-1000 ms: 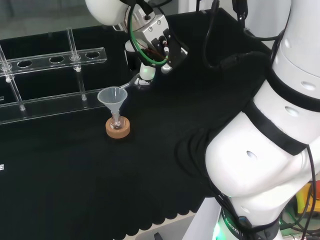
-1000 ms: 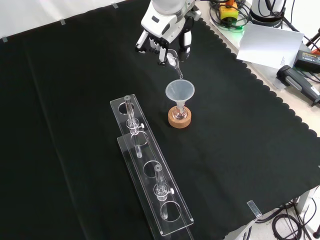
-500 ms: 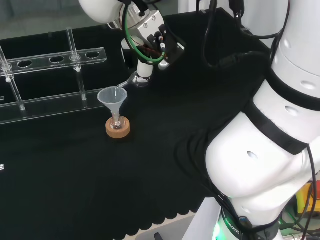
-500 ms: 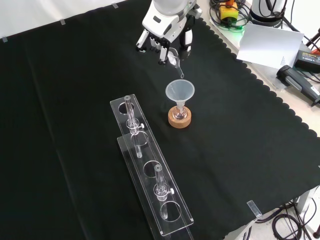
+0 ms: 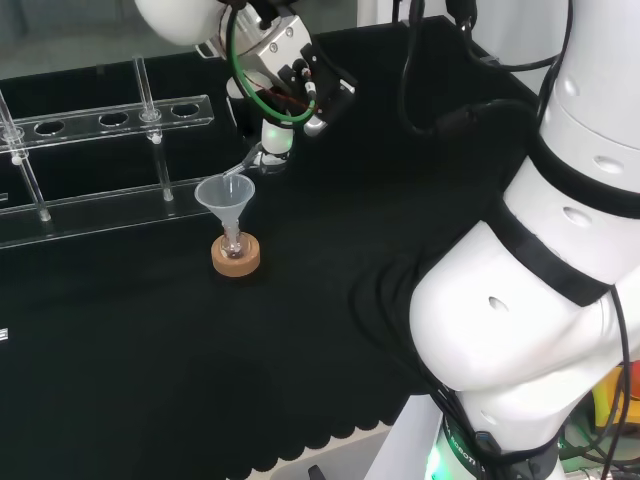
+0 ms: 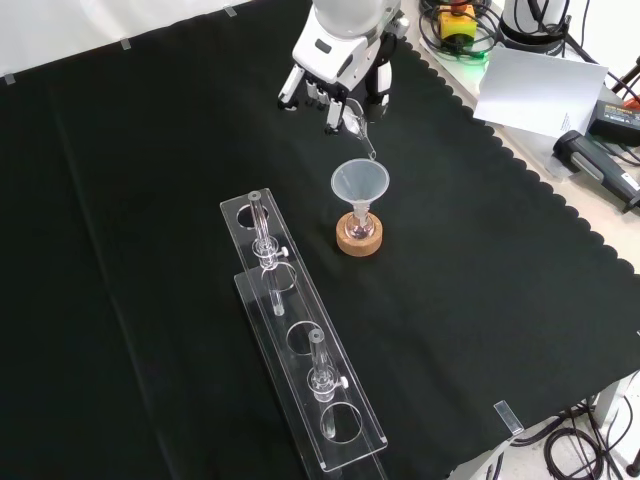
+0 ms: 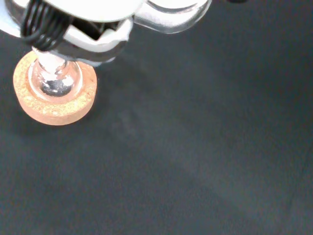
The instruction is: Pour all the NaCl from the weighing funnel into the round-bottom flask.
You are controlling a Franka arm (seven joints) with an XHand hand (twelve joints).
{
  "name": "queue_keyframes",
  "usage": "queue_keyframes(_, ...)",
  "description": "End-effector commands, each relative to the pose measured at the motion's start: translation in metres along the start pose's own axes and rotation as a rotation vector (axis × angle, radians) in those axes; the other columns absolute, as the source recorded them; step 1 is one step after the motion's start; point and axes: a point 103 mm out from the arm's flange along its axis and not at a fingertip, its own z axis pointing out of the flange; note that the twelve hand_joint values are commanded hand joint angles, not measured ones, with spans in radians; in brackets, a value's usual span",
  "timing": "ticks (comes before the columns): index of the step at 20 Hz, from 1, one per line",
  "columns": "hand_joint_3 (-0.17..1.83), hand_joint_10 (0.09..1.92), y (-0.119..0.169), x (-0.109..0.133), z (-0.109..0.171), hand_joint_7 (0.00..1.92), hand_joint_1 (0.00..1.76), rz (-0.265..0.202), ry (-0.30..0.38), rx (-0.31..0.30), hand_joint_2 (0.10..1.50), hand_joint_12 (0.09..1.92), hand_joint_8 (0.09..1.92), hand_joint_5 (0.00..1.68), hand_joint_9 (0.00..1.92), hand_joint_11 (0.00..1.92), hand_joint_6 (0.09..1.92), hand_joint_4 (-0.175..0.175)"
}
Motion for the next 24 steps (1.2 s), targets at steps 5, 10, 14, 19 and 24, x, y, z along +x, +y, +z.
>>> queue_keyframes(5, 0.78, 0.35, 0.018, -0.003, 0.004, 1.65, 1.12, -0.003, -0.136, 0.16, 0.59, 1.48, 0.33, 1.27, 1.45, 0.25, 0.72, 0.175)
queue_keyframes(10, 0.78, 0.35, 0.02, -0.007, 0.004, 1.66, 1.12, 0.007, -0.149, 0.171, 0.59, 1.48, 0.32, 1.27, 1.45, 0.24, 0.73, 0.175)
queue_keyframes(14, 0.79, 0.35, 0.02, -0.01, 0.002, 1.66, 1.12, 0.021, -0.155, 0.173, 0.59, 1.48, 0.32, 1.27, 1.45, 0.24, 0.73, 0.175)
queue_keyframes(19, 0.79, 0.35, 0.019, -0.015, -0.001, 1.66, 1.12, 0.031, -0.165, 0.17, 0.59, 1.49, 0.32, 1.27, 1.45, 0.24, 0.73, 0.175)
queue_keyframes(24, 0.79, 0.35, 0.021, -0.018, -0.005, 1.66, 1.12, 0.025, -0.202, 0.174, 0.59, 1.49, 0.32, 1.27, 1.45, 0.24, 0.74, 0.175)
